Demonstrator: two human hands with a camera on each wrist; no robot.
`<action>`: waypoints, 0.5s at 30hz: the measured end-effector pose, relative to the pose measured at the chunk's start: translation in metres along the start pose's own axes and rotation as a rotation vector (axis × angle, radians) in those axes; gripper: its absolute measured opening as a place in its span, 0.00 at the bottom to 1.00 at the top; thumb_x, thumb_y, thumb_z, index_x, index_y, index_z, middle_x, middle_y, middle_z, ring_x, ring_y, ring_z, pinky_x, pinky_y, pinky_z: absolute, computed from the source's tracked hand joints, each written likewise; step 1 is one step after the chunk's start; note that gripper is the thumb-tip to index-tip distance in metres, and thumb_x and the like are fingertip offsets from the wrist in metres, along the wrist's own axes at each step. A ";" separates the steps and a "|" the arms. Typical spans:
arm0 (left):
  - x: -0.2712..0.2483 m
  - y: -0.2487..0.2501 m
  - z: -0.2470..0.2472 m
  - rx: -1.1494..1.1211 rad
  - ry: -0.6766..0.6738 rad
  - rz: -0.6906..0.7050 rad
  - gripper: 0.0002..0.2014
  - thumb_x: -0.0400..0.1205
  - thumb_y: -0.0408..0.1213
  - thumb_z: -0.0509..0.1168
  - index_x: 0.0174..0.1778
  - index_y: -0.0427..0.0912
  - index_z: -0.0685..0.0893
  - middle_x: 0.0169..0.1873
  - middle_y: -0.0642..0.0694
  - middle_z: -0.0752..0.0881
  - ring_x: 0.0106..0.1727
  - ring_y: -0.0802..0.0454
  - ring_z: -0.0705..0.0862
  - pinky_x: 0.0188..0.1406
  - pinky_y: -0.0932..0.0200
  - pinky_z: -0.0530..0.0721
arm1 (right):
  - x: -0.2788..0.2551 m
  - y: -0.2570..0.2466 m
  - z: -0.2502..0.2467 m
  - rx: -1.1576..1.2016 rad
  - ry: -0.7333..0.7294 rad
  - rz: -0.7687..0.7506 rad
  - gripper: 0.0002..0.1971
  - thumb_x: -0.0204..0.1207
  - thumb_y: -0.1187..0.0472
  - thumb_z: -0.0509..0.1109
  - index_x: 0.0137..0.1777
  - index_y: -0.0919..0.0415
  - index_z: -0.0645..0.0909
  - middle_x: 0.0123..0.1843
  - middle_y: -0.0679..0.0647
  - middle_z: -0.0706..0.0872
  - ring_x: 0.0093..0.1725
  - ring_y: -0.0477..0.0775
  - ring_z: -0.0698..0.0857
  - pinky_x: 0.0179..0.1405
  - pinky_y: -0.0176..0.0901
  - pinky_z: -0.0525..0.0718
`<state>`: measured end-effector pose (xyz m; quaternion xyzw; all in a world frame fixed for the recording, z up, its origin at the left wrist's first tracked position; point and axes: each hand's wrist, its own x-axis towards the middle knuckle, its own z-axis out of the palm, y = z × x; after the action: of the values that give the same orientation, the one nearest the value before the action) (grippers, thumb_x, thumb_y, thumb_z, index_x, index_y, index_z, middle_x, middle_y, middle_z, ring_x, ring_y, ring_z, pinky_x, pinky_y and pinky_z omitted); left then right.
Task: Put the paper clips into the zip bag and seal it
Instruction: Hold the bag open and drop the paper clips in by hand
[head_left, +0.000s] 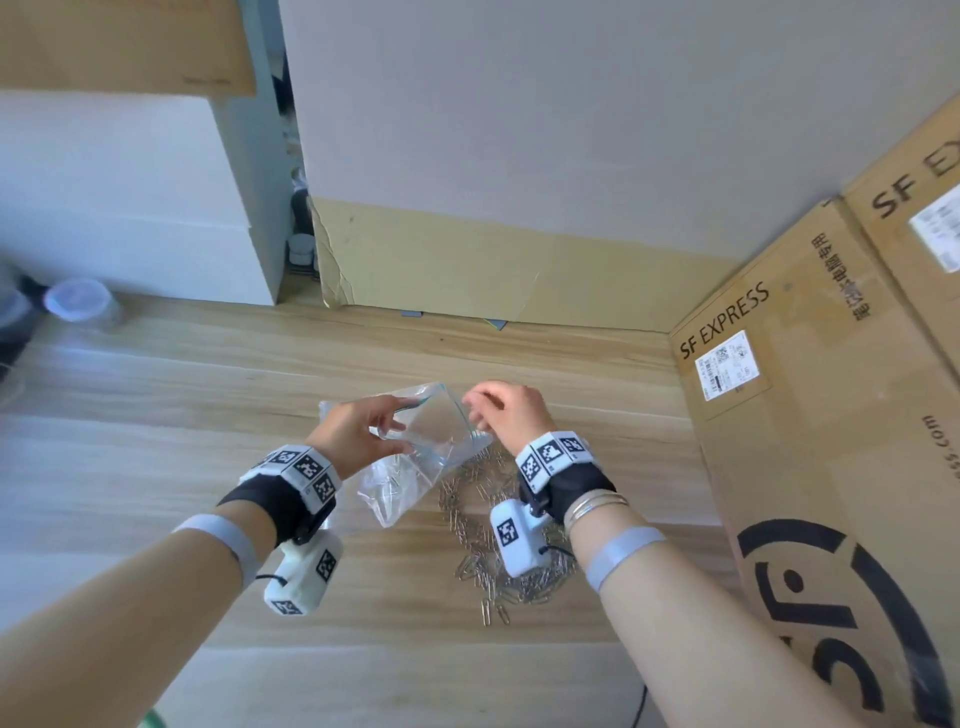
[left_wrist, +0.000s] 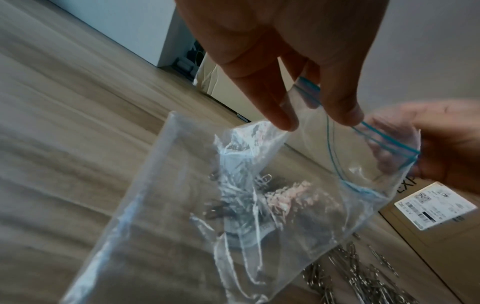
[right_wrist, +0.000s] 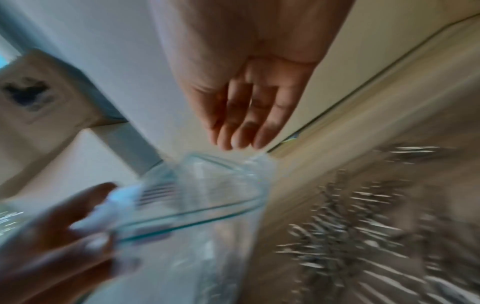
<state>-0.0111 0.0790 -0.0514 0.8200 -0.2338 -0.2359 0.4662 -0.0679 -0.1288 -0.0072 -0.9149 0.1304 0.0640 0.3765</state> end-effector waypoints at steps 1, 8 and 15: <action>-0.002 0.000 0.000 -0.006 0.020 0.001 0.24 0.67 0.29 0.76 0.26 0.44 0.62 0.54 0.72 0.79 0.43 0.78 0.83 0.41 0.64 0.87 | 0.001 0.014 -0.002 -0.011 0.058 0.036 0.09 0.79 0.59 0.61 0.50 0.57 0.84 0.44 0.53 0.89 0.31 0.41 0.81 0.37 0.34 0.82; -0.005 -0.015 0.003 -0.032 0.060 0.024 0.23 0.66 0.30 0.77 0.28 0.57 0.68 0.50 0.87 0.76 0.48 0.60 0.87 0.43 0.57 0.88 | -0.003 0.088 0.035 -0.427 -0.260 0.152 0.23 0.79 0.51 0.59 0.73 0.37 0.61 0.81 0.43 0.55 0.79 0.59 0.52 0.76 0.61 0.55; 0.001 -0.012 0.018 -0.038 0.035 0.049 0.23 0.66 0.30 0.77 0.33 0.60 0.70 0.55 0.84 0.75 0.44 0.54 0.86 0.40 0.58 0.88 | -0.028 0.091 0.042 -0.418 -0.222 -0.020 0.20 0.76 0.63 0.61 0.67 0.47 0.73 0.70 0.46 0.71 0.71 0.55 0.65 0.71 0.50 0.65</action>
<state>-0.0196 0.0723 -0.0702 0.8089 -0.2411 -0.2145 0.4915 -0.1222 -0.1559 -0.0924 -0.9616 0.0631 0.1862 0.1918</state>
